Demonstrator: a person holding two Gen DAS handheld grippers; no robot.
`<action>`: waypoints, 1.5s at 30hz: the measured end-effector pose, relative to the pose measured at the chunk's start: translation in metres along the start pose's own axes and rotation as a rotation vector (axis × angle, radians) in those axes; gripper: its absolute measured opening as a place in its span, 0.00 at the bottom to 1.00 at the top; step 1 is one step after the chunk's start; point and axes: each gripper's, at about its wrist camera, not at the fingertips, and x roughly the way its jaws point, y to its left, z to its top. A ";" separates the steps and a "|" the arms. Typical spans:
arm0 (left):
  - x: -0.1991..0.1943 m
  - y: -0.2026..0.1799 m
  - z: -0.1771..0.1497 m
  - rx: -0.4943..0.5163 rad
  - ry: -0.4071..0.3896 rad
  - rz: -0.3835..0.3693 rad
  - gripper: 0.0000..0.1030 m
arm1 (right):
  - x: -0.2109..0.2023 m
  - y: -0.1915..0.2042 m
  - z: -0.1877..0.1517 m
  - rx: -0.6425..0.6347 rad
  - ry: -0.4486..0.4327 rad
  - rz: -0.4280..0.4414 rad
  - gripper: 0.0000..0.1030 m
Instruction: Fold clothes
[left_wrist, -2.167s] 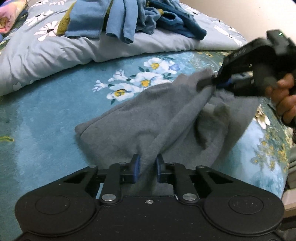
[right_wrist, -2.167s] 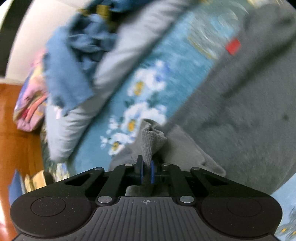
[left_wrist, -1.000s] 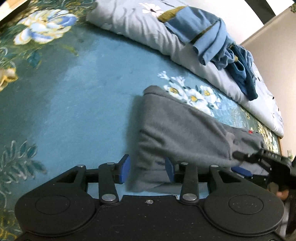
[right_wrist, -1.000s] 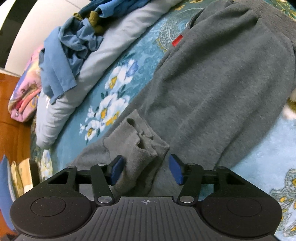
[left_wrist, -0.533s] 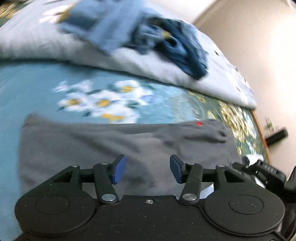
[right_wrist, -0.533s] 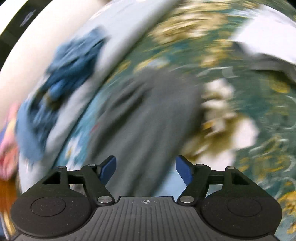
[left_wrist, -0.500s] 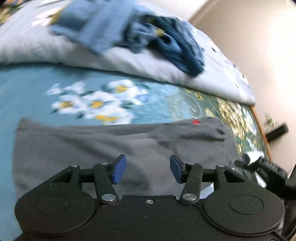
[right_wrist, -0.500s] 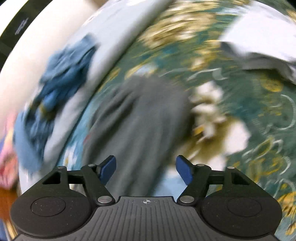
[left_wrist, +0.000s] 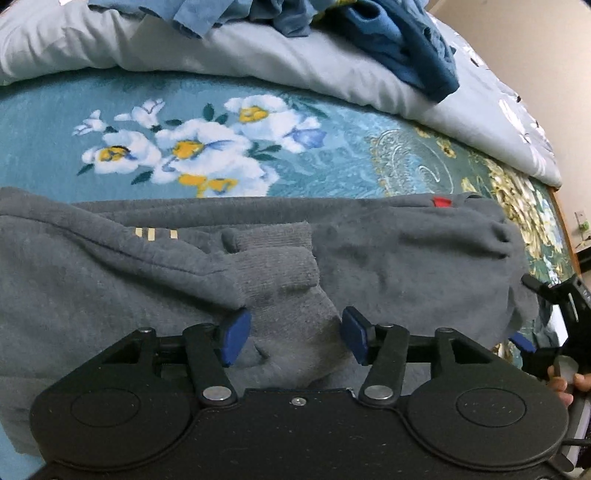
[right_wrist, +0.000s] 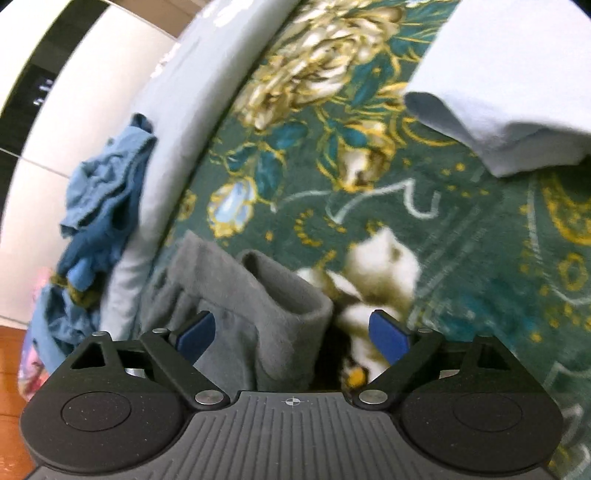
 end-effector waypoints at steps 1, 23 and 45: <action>0.002 -0.001 0.000 -0.003 0.002 0.004 0.57 | 0.003 -0.001 0.001 0.009 -0.002 0.014 0.85; -0.094 0.054 0.009 -0.194 -0.074 -0.043 0.67 | -0.051 0.127 -0.027 -0.314 -0.080 0.024 0.11; -0.188 0.218 -0.047 -0.474 -0.164 -0.025 0.67 | 0.028 0.294 -0.327 -1.110 0.285 -0.015 0.11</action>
